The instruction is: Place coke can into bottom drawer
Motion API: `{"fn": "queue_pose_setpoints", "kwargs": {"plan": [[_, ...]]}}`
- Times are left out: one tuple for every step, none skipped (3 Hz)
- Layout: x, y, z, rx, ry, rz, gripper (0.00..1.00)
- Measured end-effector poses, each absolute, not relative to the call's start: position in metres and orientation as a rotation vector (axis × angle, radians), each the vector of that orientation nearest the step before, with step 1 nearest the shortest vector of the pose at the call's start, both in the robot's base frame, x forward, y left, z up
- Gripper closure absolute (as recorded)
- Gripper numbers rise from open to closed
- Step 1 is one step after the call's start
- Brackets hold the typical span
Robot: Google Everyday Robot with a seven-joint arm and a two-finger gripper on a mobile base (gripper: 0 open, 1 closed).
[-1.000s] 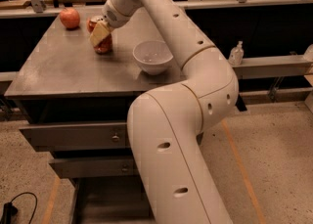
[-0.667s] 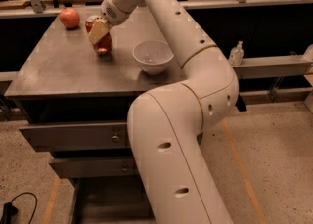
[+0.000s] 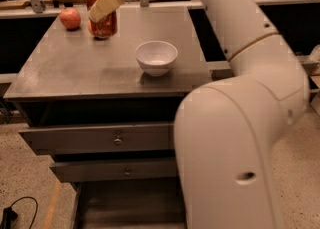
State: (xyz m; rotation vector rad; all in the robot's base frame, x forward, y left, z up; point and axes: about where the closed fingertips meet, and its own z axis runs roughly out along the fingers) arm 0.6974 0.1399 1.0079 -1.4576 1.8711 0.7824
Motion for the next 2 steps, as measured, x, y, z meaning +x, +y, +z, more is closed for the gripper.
{"fn": "queue_pose_setpoints", "kwargs": {"plan": [[0.642, 0.116, 1.063, -1.469, 1.729, 0.754, 1.00], [0.608, 0.117, 1.068, -1.508, 1.713, 0.762, 1.00]]}}
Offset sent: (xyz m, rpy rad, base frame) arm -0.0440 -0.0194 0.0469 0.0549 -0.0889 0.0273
